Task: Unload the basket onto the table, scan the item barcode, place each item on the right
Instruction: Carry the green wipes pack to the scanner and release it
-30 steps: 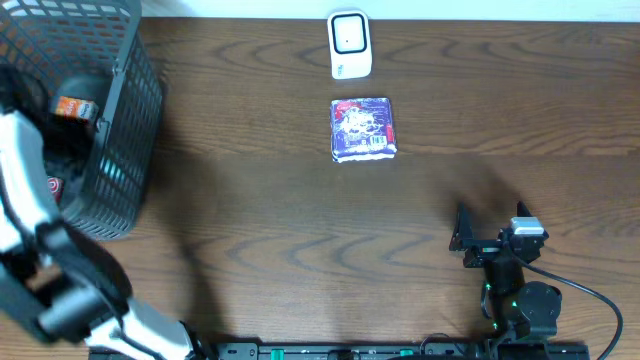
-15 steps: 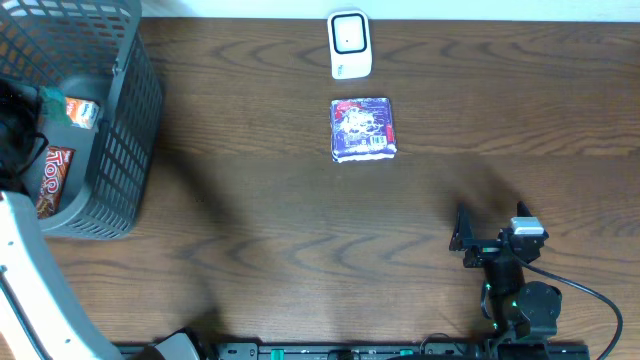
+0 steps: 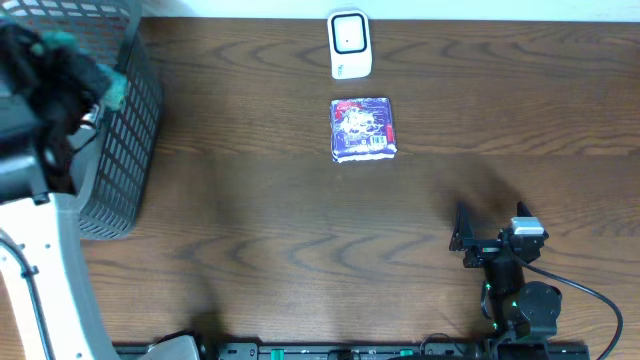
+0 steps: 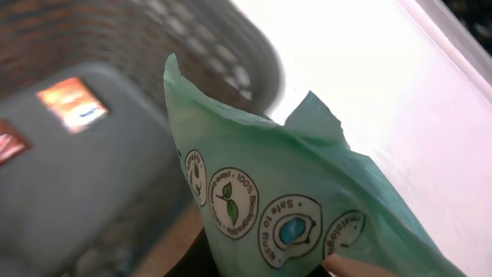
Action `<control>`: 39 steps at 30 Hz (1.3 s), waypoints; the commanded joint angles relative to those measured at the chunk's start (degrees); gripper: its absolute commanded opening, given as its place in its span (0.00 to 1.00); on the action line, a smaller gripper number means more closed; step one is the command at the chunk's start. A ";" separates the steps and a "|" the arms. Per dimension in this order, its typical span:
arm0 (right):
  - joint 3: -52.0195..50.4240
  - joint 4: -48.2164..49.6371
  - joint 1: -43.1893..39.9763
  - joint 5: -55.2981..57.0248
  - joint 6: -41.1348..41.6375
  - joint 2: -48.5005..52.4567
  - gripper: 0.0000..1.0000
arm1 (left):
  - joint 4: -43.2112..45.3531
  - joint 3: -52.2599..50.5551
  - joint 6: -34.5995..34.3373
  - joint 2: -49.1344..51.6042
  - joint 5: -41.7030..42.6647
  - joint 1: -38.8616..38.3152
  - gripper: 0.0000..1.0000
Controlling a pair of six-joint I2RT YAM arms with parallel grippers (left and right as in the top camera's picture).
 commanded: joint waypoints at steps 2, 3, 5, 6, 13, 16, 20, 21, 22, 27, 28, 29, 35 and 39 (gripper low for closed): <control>-0.17 -0.15 -0.17 0.09 -0.66 -0.17 0.99 | 0.50 1.14 5.35 -0.46 0.72 -5.51 0.07; -0.17 -0.15 -0.17 0.09 -0.66 -0.17 0.99 | 0.46 1.14 6.34 -0.42 0.72 -6.99 0.07; -0.17 -0.15 -0.17 0.09 -0.66 -0.17 0.99 | 0.46 0.92 8.09 -0.35 0.70 -10.10 0.07; -0.17 -0.15 -0.17 0.09 -0.66 -0.17 0.99 | 0.48 0.74 8.76 -0.31 0.70 -11.69 0.07; -0.17 -0.15 -0.17 0.09 -0.66 -0.17 0.99 | 0.24 0.48 13.29 2.67 0.68 -21.84 0.07; -0.17 -0.15 -0.17 0.09 -0.66 -0.17 0.99 | -0.39 0.48 14.03 6.93 0.68 -25.38 0.07; -0.17 -0.15 -0.17 0.09 -0.66 -0.17 0.99 | -1.25 0.48 15.41 12.52 0.68 -27.85 0.07; -0.17 -0.15 -0.17 0.09 -0.66 -0.17 0.99 | -1.44 0.48 15.72 14.01 0.70 -28.39 0.07; -0.17 -0.15 -0.17 0.09 -0.66 -0.17 0.99 | -1.51 0.48 15.72 15.52 0.68 -28.89 0.08; -0.17 -0.15 -0.17 0.09 -0.66 -0.17 0.99 | -1.51 0.48 15.65 22.71 0.68 -31.06 0.07; -0.17 -0.15 -0.17 0.09 -0.66 -0.17 0.99 | -1.40 0.48 15.65 24.26 0.66 -31.39 0.08; -0.17 -0.15 -0.17 0.09 -0.66 -0.17 0.99 | -1.22 0.48 15.65 25.64 0.66 -31.69 0.07; -0.17 -0.15 -0.17 0.09 -0.66 -0.17 0.99 | -0.52 0.48 12.50 33.86 0.07 -32.44 0.08; -0.17 -0.15 -0.17 0.09 -0.66 -0.17 0.99 | -0.09 0.48 6.43 39.26 0.07 -32.59 0.07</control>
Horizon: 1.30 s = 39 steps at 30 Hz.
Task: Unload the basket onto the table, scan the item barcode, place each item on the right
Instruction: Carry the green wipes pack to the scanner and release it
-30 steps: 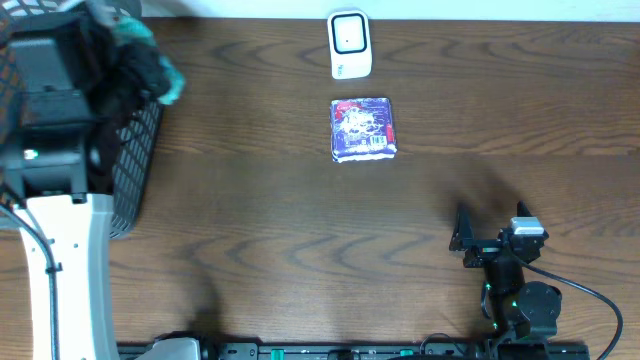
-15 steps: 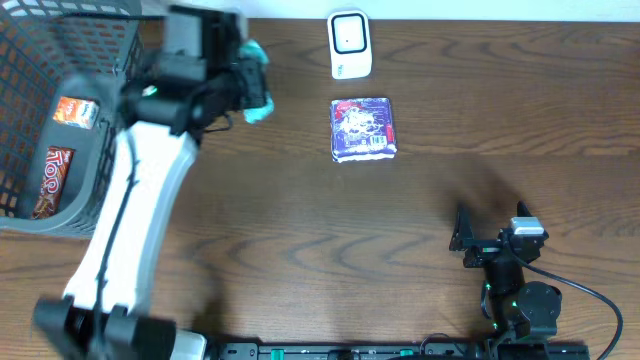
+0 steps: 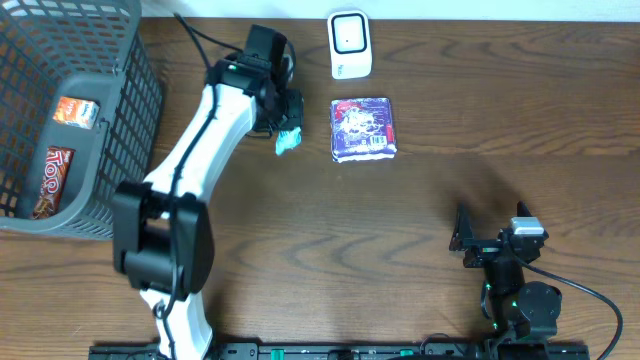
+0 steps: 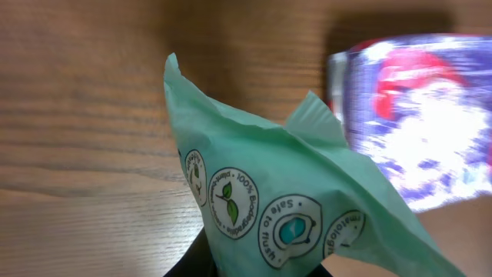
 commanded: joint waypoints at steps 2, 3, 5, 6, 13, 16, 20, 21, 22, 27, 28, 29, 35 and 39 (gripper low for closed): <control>-0.17 -0.15 -0.17 0.09 -0.66 -0.17 0.99 | 1.25 0.48 -7.19 4.57 0.02 -0.20 0.10; -0.17 -0.15 -0.17 0.09 -0.66 -0.17 0.99 | 1.68 0.48 -7.89 5.29 0.20 -0.20 0.11; -0.17 -0.15 -0.17 0.09 -0.66 -0.17 0.99 | 2.75 0.48 -8.22 6.21 0.66 -0.20 0.11; -0.17 -0.15 -0.17 0.09 -0.66 -0.17 0.99 | 3.39 0.48 -8.22 6.49 0.79 -0.22 0.11; -0.17 -0.15 -0.17 0.09 -0.66 -0.17 0.99 | 7.63 0.48 -8.20 6.51 0.74 -1.75 0.29; -0.17 -0.15 -0.17 0.09 -0.66 -0.17 0.99 | 8.50 0.48 -8.20 6.51 0.72 -2.69 0.59; -0.17 -0.15 -0.17 0.09 -0.66 -0.17 0.99 | 8.74 0.50 -8.20 6.51 0.11 -3.04 0.60; -0.17 -0.15 -0.17 0.09 -0.66 -0.17 0.99 | 8.74 0.50 -8.20 6.47 0.11 -3.02 0.60; -0.17 -0.15 -0.17 0.09 -0.66 -0.17 0.99 | 8.68 0.61 -8.20 6.40 0.11 -2.84 0.60; -0.17 -0.15 -0.17 0.09 -0.66 -0.17 0.99 | 8.68 1.49 -8.20 2.64 0.15 -1.07 0.60; -0.17 -0.15 -0.17 0.09 -0.66 -0.17 0.99 | 8.72 1.49 -8.17 1.29 0.13 -0.63 0.60; -0.17 -0.15 -0.20 0.09 -0.66 -0.17 0.99 | 8.83 1.49 -8.17 -0.07 0.13 -0.22 0.60; -0.17 -0.15 -0.17 0.09 -0.66 -0.17 0.99 | 10.49 1.49 -7.98 -10.25 0.09 3.91 0.60; -0.17 -0.15 -0.17 0.09 -0.66 -0.17 0.99 | 11.06 1.49 -7.98 -17.00 0.07 8.26 0.60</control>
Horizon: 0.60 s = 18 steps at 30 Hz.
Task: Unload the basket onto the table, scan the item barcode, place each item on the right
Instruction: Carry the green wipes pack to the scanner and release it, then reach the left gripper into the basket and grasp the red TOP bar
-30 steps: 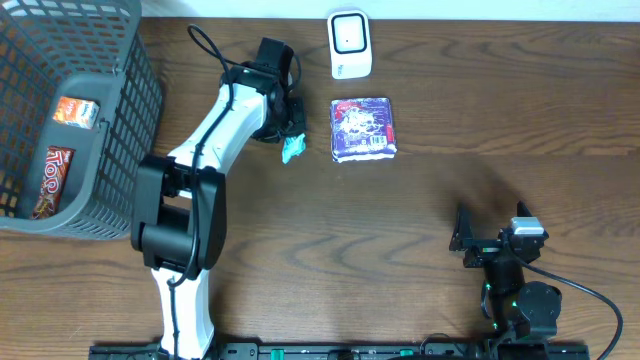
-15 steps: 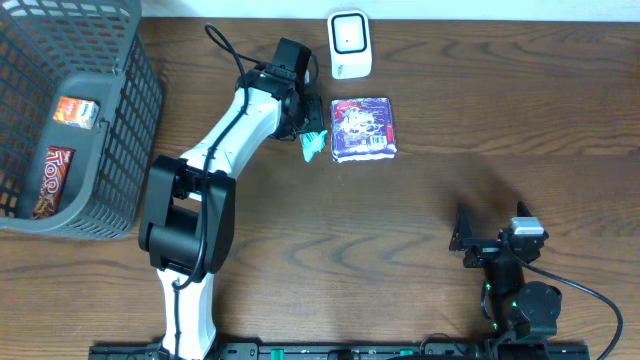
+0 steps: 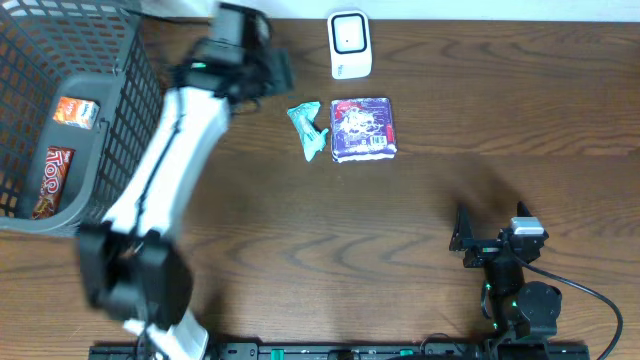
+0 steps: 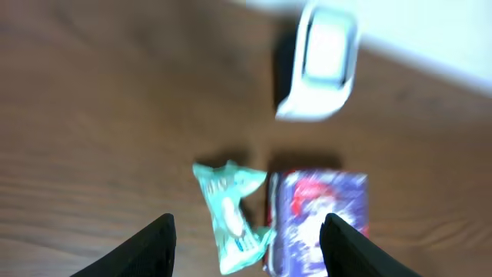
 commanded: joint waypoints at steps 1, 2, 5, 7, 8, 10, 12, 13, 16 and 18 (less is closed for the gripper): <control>-0.17 -0.15 -0.17 0.09 -0.66 -0.17 0.99 | 0.28 1.27 -0.09 -6.40 -0.20 4.50 0.60; -0.17 -0.13 -0.17 0.09 -0.66 -0.17 0.99 | 0.26 1.27 -0.11 -7.82 -0.20 5.92 0.60; -0.17 -0.15 -0.17 0.09 -0.66 -0.17 0.99 | -0.11 1.27 -0.09 -11.30 -0.17 10.43 0.60; -0.17 -0.15 -0.17 0.09 -0.66 -0.17 0.99 | -0.76 1.27 -0.09 -13.07 -0.17 13.51 0.60; -0.17 -0.15 -0.17 0.09 -0.66 -0.17 0.99 | -1.07 1.27 -0.09 -13.81 -0.17 15.04 0.60; -0.17 -0.15 -0.17 0.09 -0.66 -0.17 0.99 | -1.55 1.27 -0.09 -15.10 -0.15 18.27 0.60; -0.17 -0.15 -0.17 0.09 -0.66 -0.17 0.99 | -1.97 1.27 -0.11 -15.98 -0.15 21.03 0.60; -0.17 -0.15 -0.17 0.09 -0.66 -0.17 0.99 | -2.14 1.27 -0.09 -16.37 -0.15 22.45 0.60; -0.17 -0.15 -0.17 0.09 -0.66 -0.17 0.99 | -2.43 1.27 -0.09 -17.18 -0.13 25.66 0.60; -0.17 -0.15 -0.17 0.09 -0.66 -0.17 0.99 | -2.58 1.27 -0.11 -17.55 -0.13 27.65 0.60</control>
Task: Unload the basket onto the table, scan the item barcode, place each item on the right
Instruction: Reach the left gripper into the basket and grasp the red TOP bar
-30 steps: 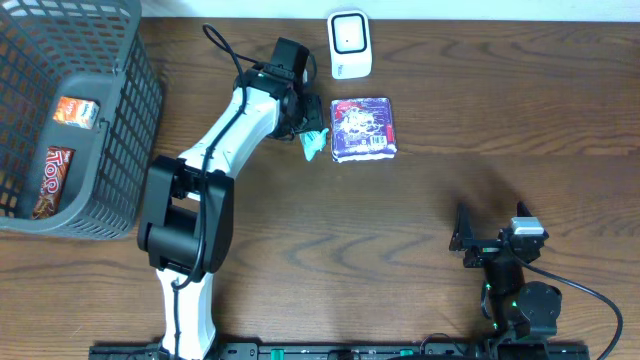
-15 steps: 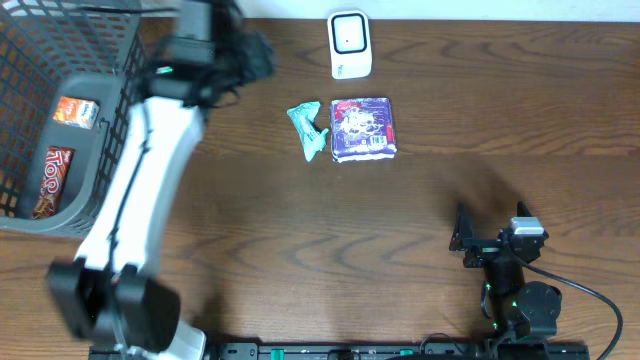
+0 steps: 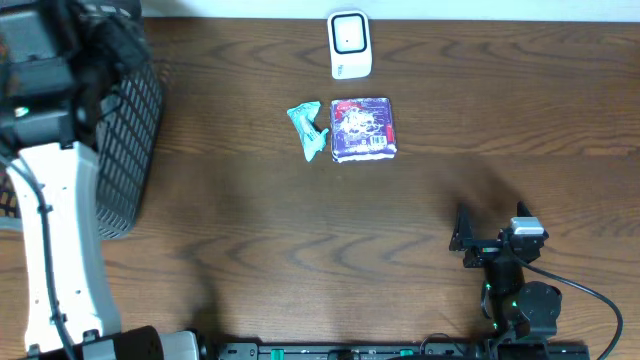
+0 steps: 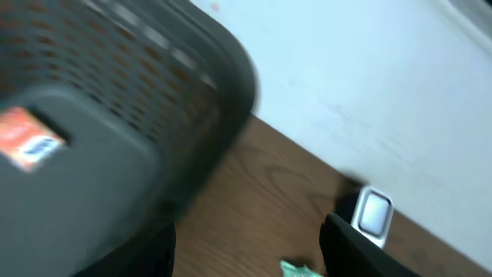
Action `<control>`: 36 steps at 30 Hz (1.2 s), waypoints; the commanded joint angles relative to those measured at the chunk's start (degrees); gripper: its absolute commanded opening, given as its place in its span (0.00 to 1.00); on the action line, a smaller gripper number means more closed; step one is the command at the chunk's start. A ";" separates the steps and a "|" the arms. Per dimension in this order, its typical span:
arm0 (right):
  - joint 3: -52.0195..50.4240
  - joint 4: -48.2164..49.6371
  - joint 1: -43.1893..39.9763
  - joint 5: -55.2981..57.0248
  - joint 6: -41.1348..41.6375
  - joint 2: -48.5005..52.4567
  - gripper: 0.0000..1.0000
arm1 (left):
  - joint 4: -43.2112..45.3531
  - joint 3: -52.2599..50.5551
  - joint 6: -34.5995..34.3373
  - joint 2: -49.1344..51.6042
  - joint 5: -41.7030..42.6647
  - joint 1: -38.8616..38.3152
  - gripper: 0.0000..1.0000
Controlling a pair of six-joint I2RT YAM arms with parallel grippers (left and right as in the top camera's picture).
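Note:
The white scanner (image 3: 349, 44) stands at the table's far edge. In front of it lie a purple packet (image 3: 363, 129) and, touching its left side, a crumpled green packet (image 3: 308, 129). My left gripper (image 4: 246, 258) is open and holds nothing. It hangs by the basket's rim, far left of the packets. In the left wrist view the scanner (image 4: 373, 213) and the green packet's tip (image 4: 296, 268) show ahead of it. My right gripper (image 3: 468, 238) rests near the front right of the table, its jaws unclear from above.
A grey mesh basket (image 3: 135, 140) stands at the table's left end. An orange-labelled item (image 4: 31, 138) lies inside it. The left arm (image 3: 55, 200) covers most of the basket in the overhead view.
My left gripper, still open, was over the table just left of the scanner and is now at the basket on the far left. The green packet lies where it was.
My left gripper held the green packet over the basket. It then held the packet just left of the purple packet on the table. After that the packet lay beside the purple one with the gripper open above. Now the gripper is back by the basket.

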 commanded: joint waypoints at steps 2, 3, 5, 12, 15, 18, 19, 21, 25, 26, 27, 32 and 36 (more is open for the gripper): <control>-0.17 -0.15 -0.17 0.09 -0.66 -0.17 0.99 | -0.26 0.81 -0.09 -1.55 -0.09 3.93 0.60; -0.17 -0.15 -0.17 0.09 -0.66 -0.17 0.99 | -0.26 0.81 -0.09 -1.55 -0.11 4.68 0.60; -0.17 -0.15 -0.17 0.09 -0.66 -0.17 0.99 | -0.26 0.79 -0.09 -1.53 -0.11 6.27 0.60; -0.17 -0.13 -0.17 0.09 -0.66 -0.17 0.99 | -0.35 0.79 -0.09 -1.53 -0.11 12.39 0.60; -0.17 -0.15 -0.17 0.09 -0.66 -0.17 0.99 | -1.18 0.79 0.33 -1.53 -0.11 14.64 0.61; -0.17 -0.15 -0.17 0.09 -0.66 -0.17 0.99 | -1.99 0.63 2.89 -1.33 -0.11 16.72 0.61; -0.17 -0.15 -0.17 0.09 -0.66 -0.17 0.99 | -2.27 0.63 3.76 -1.20 -0.11 17.29 0.62; -0.17 -0.15 -0.17 0.09 -0.66 -0.17 0.99 | -2.69 0.61 5.84 -0.87 -0.13 18.25 0.62; -0.17 -0.15 -0.17 0.09 -0.66 -0.17 0.99 | -2.86 0.00 9.18 -0.66 -1.79 19.54 0.63; -0.17 -0.15 -0.17 0.09 -0.66 -0.17 0.99 | -2.91 -0.15 9.20 -0.63 -3.54 19.67 0.63; -0.17 -0.15 -0.17 0.09 -0.66 -0.17 0.99 | -2.93 -0.35 9.20 -0.50 -6.10 19.69 0.63; -0.17 -0.15 -0.17 0.09 -0.66 -0.17 0.99 | -2.93 -1.44 12.04 0.42 -13.81 19.69 0.63; -0.17 -0.13 -0.17 0.09 -0.66 -0.17 0.99 | -2.91 -1.68 17.70 2.99 -14.08 19.69 0.63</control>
